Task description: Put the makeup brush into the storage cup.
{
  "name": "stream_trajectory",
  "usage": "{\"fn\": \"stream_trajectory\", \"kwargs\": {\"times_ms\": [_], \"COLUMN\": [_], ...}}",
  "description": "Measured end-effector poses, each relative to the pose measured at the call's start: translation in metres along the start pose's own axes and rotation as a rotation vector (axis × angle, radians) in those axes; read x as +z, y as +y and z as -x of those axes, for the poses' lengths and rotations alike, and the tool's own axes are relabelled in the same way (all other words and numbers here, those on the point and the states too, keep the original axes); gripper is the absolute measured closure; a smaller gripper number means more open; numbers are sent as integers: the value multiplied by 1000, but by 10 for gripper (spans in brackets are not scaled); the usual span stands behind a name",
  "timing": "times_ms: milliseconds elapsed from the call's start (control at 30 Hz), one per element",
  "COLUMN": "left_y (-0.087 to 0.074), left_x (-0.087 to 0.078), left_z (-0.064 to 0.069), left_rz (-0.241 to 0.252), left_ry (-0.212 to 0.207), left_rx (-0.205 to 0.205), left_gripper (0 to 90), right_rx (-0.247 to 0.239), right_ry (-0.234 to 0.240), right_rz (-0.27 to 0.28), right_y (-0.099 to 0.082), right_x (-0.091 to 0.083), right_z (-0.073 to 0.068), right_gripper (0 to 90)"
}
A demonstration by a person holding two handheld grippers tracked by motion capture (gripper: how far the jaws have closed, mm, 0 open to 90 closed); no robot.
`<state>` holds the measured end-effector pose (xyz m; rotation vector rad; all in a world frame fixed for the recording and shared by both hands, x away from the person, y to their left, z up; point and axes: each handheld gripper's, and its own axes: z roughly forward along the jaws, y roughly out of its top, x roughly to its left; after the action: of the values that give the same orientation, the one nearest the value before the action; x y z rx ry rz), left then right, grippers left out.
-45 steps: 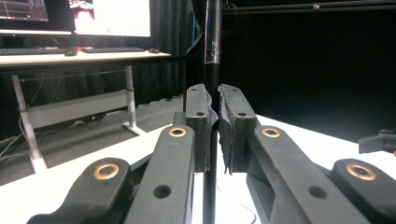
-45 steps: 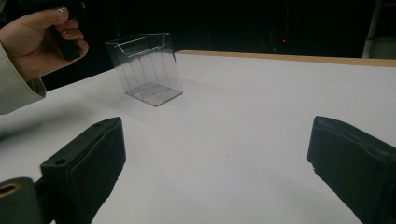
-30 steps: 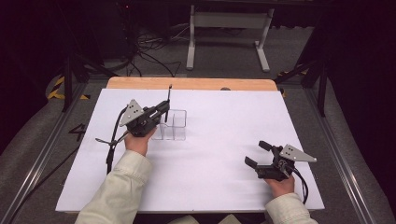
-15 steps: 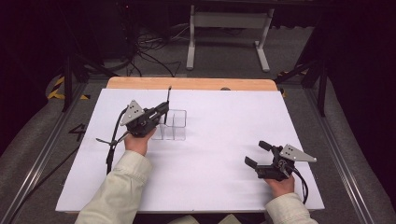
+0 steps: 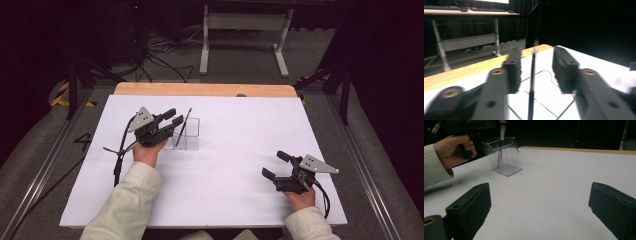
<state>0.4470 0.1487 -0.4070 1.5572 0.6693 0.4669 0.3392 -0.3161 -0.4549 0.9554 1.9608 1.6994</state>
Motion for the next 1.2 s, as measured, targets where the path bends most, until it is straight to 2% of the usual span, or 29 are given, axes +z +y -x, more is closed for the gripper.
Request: {"fn": "stream_trajectory", "kwargs": {"times_ms": [33,100,167,433,633,700,933,1200], "left_y": [1,3,4,12,20,21,25,29], "left_x": [-2,-4,-7,-18,-32,-36,-54,-66], "left_z": [0,0,0,7,10,12,17,21], "left_rz": [-4,-7,-14,-40,-35,-45,-61,-66], "left_ry": [-20,-25,-35,-68,-82,-101,-112,-128], "left_rx": [-14,-8,-14,2,-8,1,-2,2], "left_gripper": [466,438,350,182,131,95,70,62], "right_rx": [0,0,0,-9,-7,-7,-9,-23], "right_ry": [0,0,0,-8,-17,-23,-30,-36], "right_rz": [-1,0,1,12,28,31,53,56], "right_y": [0,0,0,2,4,5,11,15], "right_x": [0,0,0,-1,-3,-3,-8,-11], "right_z": [0,0,0,0,1,2,3,4], "right_gripper": [49,49,49,50,51,50,51,50]}}
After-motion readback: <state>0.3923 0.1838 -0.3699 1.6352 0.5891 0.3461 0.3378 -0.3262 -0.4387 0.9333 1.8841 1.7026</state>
